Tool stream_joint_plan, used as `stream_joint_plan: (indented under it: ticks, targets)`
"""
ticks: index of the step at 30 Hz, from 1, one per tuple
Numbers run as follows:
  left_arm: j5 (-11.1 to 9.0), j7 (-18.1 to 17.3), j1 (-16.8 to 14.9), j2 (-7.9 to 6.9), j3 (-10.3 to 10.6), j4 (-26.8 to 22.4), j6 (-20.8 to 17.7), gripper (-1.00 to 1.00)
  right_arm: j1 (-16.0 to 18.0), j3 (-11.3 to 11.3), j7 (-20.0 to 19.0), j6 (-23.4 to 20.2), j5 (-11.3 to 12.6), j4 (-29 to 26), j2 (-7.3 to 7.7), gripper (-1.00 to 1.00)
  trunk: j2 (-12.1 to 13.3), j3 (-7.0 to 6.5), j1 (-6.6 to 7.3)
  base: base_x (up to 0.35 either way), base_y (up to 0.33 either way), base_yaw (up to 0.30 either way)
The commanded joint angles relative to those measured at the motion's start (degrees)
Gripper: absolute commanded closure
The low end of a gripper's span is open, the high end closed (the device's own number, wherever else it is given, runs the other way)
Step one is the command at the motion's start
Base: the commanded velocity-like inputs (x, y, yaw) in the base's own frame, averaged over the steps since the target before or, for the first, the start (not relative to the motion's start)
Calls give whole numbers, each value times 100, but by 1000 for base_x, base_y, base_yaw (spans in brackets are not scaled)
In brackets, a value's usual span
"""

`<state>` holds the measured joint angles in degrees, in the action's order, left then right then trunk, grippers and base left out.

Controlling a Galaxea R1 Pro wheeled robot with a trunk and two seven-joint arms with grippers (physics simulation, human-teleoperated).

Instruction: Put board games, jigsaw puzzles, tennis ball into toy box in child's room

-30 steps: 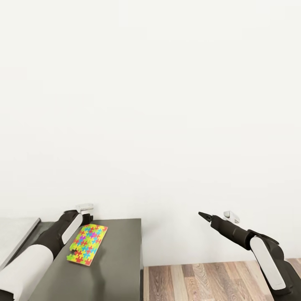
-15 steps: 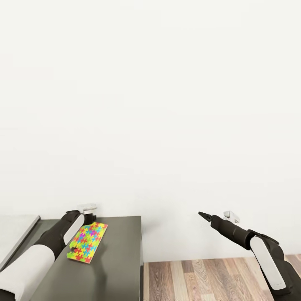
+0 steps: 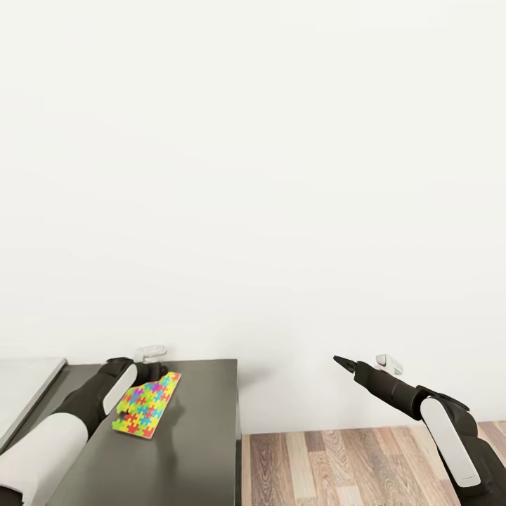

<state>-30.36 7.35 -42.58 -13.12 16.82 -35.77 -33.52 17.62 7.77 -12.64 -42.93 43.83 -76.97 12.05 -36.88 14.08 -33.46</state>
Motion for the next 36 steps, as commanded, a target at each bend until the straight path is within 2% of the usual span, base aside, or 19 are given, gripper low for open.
stream_joint_plan:
  ticks: [1,9,23,36]
  targets:
    - [-53,37,-5,-12,40,-7,-13,-100,5,9,-28,-32,-14,-4,-1,-100,-8,19,-2,0,0,0]
    - [-32,-30,-8,-208,33,6,51,-100,5,9,-25,-32,-14,1,-1,-100,-8,94,-2,0,0,0]
    - [-41,-528,-13,-478,12,17,93,-100,5,6,-26,-32,-14,-3,-1,-100,-8,226,-2,0,0,0]
    - [-32,-639,-14,-494,29,17,100,-100,5,6,-26,-32,-14,-2,-1,-100,-8,348,-2,0,0,0]
